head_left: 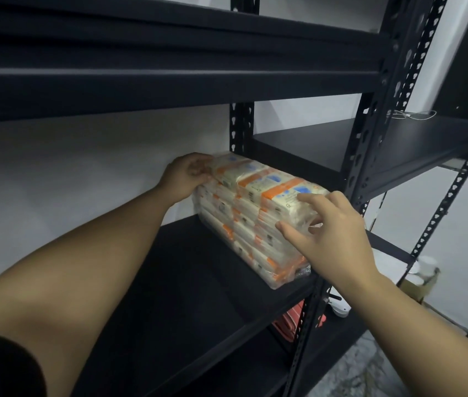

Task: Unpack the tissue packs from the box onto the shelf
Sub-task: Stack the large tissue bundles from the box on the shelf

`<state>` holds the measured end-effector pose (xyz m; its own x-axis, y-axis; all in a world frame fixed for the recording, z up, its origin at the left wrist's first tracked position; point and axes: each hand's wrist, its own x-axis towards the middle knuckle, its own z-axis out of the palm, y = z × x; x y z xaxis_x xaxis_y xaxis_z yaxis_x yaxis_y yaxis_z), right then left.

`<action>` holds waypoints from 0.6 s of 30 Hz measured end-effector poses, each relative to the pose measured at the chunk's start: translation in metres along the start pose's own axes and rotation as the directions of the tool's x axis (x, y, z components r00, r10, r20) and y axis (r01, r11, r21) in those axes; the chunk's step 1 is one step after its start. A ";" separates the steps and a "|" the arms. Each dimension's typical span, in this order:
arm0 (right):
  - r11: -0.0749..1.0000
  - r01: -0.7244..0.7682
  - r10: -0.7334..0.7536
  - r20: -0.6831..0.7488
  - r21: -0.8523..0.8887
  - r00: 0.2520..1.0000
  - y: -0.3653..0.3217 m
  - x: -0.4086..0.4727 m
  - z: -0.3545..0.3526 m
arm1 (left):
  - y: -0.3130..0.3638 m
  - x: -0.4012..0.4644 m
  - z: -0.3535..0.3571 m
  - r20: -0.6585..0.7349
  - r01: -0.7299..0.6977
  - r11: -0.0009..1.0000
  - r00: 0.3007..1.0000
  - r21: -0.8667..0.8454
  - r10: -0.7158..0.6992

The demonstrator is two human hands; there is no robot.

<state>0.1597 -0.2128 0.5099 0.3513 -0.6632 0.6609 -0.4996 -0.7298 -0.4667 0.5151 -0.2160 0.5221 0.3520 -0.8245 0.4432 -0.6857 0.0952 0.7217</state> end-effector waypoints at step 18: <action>0.971 0.208 -0.218 -0.082 -0.118 0.973 -0.020 -0.052 -0.005 | 0.006 -0.097 -0.038 0.007 0.179 0.974 0.983 0.139 -0.182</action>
<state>0.1480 -0.1630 0.4881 0.3857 -0.4723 0.7925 -0.5059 -0.8267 -0.2465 0.5014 -0.1144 0.5038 0.4666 -0.8317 0.3010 -0.6934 -0.1328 0.7082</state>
